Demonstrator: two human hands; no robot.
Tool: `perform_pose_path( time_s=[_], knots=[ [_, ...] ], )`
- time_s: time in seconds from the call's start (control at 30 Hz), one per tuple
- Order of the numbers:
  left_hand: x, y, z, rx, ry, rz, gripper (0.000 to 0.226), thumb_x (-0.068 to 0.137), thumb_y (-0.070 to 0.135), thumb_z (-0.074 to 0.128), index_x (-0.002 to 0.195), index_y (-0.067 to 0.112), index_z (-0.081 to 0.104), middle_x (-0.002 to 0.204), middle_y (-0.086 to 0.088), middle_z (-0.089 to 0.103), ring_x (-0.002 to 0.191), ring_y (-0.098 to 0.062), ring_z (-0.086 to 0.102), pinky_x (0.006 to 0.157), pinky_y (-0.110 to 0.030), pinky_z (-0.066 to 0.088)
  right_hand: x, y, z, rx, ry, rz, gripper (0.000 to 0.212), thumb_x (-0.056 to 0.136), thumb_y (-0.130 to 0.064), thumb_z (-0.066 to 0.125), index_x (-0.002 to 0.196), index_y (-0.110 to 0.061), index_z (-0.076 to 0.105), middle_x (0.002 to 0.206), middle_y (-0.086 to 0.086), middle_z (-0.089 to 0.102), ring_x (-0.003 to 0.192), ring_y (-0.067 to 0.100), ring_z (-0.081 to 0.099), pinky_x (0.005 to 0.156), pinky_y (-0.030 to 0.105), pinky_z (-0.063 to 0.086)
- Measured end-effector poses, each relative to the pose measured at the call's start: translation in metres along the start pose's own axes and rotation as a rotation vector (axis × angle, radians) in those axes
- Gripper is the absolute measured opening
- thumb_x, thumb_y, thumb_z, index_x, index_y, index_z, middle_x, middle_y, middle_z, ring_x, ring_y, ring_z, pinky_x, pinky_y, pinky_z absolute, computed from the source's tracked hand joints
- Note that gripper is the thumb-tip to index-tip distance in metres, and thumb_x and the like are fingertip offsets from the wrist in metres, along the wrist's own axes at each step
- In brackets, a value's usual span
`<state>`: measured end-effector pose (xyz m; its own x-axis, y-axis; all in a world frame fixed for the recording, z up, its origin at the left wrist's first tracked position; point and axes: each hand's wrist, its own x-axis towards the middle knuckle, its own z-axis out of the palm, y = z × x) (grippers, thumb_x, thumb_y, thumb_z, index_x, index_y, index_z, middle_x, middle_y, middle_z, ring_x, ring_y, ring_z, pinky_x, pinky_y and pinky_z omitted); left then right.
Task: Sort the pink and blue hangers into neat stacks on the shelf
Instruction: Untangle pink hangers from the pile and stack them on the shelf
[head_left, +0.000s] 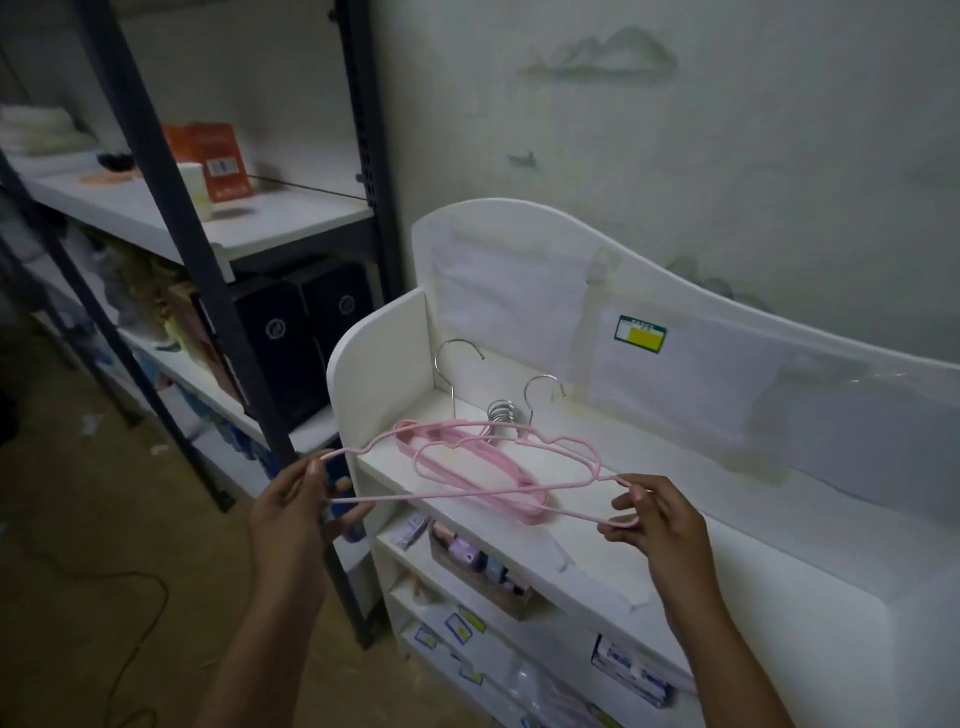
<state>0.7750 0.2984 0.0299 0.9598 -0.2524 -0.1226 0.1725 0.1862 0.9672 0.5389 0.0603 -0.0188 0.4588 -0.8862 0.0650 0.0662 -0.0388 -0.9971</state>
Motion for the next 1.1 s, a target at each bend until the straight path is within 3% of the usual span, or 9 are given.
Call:
perform_pose_path(
  time_s=[0.2, 0.37, 0.5, 0.83, 0.97, 1.1],
  knots=[
    [0.052, 0.0, 0.019, -0.046, -0.023, -0.049, 0.017, 0.099, 0.02, 0.054, 0.102, 0.013, 0.07, 0.106, -0.016, 0.068, 0.09, -0.026, 0.069, 0.063, -0.034, 0.062, 0.028, 0.008, 0.021, -0.006, 0.061, 0.011, 0.018, 0.1, -0.015, 0.05, 0.103, -0.01, 0.067, 0.088, 0.02, 0.065, 0.067, 0.04, 0.069, 0.061, 0.031, 0.059],
    [0.105, 0.0, 0.031, -0.044, -0.089, -0.101, 0.021, 0.099, 0.02, 0.054, 0.11, 0.009, 0.069, 0.111, -0.02, 0.064, 0.102, -0.035, 0.064, 0.06, -0.031, 0.061, 0.043, 0.015, 0.048, 0.004, 0.13, 0.032, 0.019, 0.1, -0.015, 0.05, 0.104, -0.008, 0.067, 0.088, 0.021, 0.064, 0.068, 0.041, 0.069, 0.062, 0.032, 0.059],
    [0.142, -0.007, 0.036, -0.025, -0.144, -0.123, 0.02, 0.098, 0.019, 0.055, 0.109, 0.009, 0.07, 0.11, -0.018, 0.065, 0.098, -0.029, 0.066, 0.064, -0.034, 0.062, 0.051, 0.029, 0.071, -0.014, 0.178, 0.06, 0.019, 0.1, -0.012, 0.049, 0.103, -0.008, 0.067, 0.089, 0.023, 0.063, 0.067, 0.041, 0.069, 0.064, 0.037, 0.059],
    [0.197, -0.022, 0.037, 0.042, -0.231, -0.176, 0.018, 0.098, 0.015, 0.055, 0.106, 0.007, 0.07, 0.099, -0.008, 0.066, 0.092, -0.023, 0.067, 0.065, -0.039, 0.062, 0.055, 0.075, 0.117, -0.008, 0.28, 0.143, 0.018, 0.099, -0.005, 0.049, 0.104, -0.001, 0.066, 0.085, 0.025, 0.061, 0.062, 0.041, 0.069, 0.058, 0.033, 0.059],
    [0.208, -0.027, 0.038, 0.07, -0.263, -0.171, 0.019, 0.098, 0.015, 0.055, 0.106, 0.006, 0.069, 0.099, -0.013, 0.066, 0.09, -0.024, 0.066, 0.061, -0.035, 0.062, 0.056, 0.084, 0.121, -0.139, 0.351, 0.148, 0.019, 0.098, -0.004, 0.051, 0.099, -0.007, 0.07, 0.084, 0.026, 0.063, 0.06, 0.039, 0.069, 0.058, 0.038, 0.061],
    [0.212, -0.034, 0.037, 0.091, -0.267, -0.169, 0.019, 0.099, 0.015, 0.055, 0.106, 0.006, 0.07, 0.099, -0.014, 0.066, 0.087, -0.023, 0.066, 0.059, -0.034, 0.061, 0.056, 0.096, 0.119, -0.503, 0.392, 0.11, 0.027, 0.093, -0.002, 0.057, 0.088, -0.026, 0.071, 0.088, 0.009, 0.069, 0.063, 0.017, 0.067, 0.054, 0.028, 0.057]
  ],
)
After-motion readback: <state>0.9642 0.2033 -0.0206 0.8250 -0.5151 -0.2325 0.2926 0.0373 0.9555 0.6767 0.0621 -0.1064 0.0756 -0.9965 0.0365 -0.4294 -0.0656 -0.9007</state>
